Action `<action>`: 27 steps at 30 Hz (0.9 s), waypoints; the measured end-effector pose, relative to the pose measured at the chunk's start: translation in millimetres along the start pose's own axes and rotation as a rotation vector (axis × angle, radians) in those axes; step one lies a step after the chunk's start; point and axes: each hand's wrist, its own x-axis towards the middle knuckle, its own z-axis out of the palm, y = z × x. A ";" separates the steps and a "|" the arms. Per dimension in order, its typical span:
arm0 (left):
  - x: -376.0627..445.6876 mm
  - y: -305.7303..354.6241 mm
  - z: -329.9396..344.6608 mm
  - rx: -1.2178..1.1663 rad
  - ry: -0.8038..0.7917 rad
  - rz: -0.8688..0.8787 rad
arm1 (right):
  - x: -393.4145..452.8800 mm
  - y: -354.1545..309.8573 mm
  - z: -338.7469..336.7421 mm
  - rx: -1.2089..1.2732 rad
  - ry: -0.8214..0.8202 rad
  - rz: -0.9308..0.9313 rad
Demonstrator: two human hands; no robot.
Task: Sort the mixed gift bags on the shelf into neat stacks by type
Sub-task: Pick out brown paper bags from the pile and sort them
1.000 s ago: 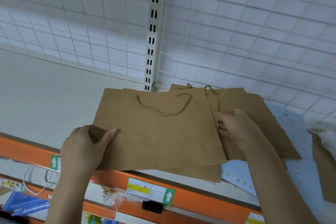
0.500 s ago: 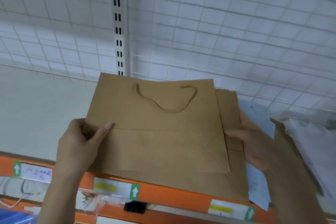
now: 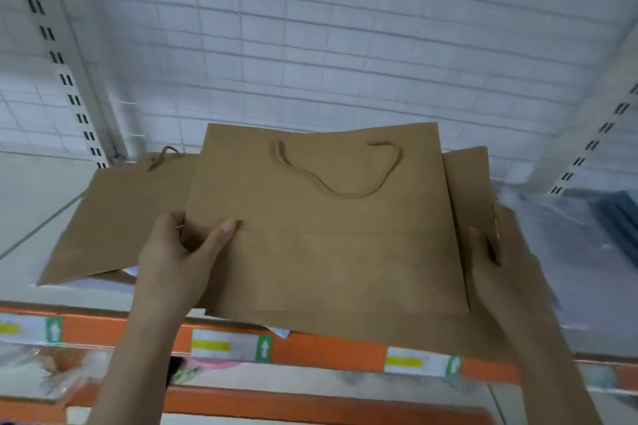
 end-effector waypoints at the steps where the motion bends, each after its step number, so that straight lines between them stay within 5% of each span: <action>1: -8.6 6.5 10.4 0.000 -0.012 0.007 | -0.4 9.7 -12.0 0.022 0.009 0.007; 27: -88.7 118.7 177.7 0.025 -0.223 -0.031 | 52.9 173.0 -138.7 0.438 0.116 0.157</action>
